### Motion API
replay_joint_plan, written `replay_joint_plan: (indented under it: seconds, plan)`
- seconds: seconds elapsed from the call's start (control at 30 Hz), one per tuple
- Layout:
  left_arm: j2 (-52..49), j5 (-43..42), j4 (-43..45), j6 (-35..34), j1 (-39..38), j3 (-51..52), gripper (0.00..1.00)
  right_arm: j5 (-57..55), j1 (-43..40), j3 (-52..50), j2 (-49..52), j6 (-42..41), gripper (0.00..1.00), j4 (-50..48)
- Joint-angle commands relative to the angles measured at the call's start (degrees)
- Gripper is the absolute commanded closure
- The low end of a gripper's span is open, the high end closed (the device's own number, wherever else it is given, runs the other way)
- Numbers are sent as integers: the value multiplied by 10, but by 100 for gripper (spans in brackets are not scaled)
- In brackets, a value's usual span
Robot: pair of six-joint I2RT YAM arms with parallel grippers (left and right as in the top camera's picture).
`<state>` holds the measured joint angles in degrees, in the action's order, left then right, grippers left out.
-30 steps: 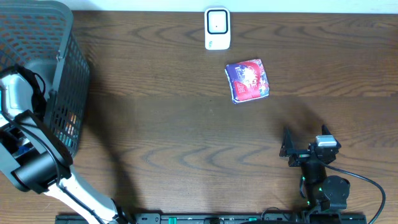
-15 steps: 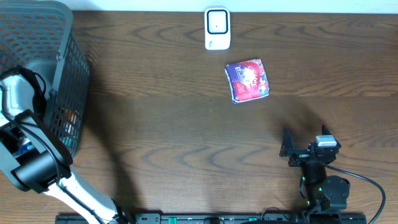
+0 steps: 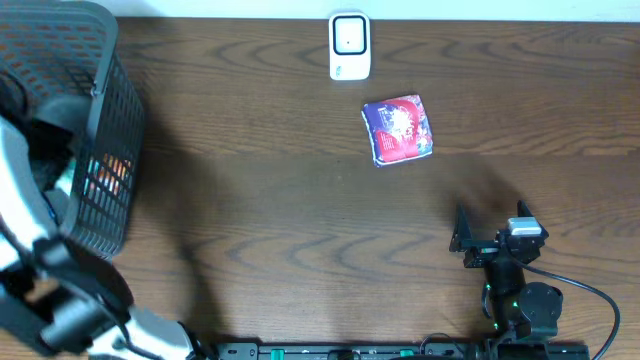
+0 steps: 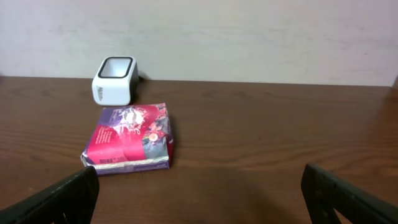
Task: Scan the item barcode
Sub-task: 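Grasp the mint-green wipes pack with the left gripper and lift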
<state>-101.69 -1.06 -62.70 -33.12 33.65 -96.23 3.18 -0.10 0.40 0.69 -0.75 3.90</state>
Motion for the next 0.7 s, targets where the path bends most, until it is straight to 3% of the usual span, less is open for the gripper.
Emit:
replay_joint_plan:
  seconds: [0.0,0.2,0.3,0.47,0.53,0.67]
  plan:
    - [93,-18,30,4,0,-16,93,2,-3,-1,-4,6,1,2]
    - [220,-115,118,3,-8,-16,93,2,-3,-1,-3,6,1,2]
    - [264,-164,162,3,-52,-16,93,2,-3,-1,-3,6,1,2]
    - [279,-178,199,26,-210,-16,93,2,-3,-1,-4,6,1,2]
    - [267,-174,206,87,-315,-16,93,2,-3,-1,-3,6,1,2]
    - [223,-116,202,146,-444,-15,93,2,-3,-1,-4,6,1,2]
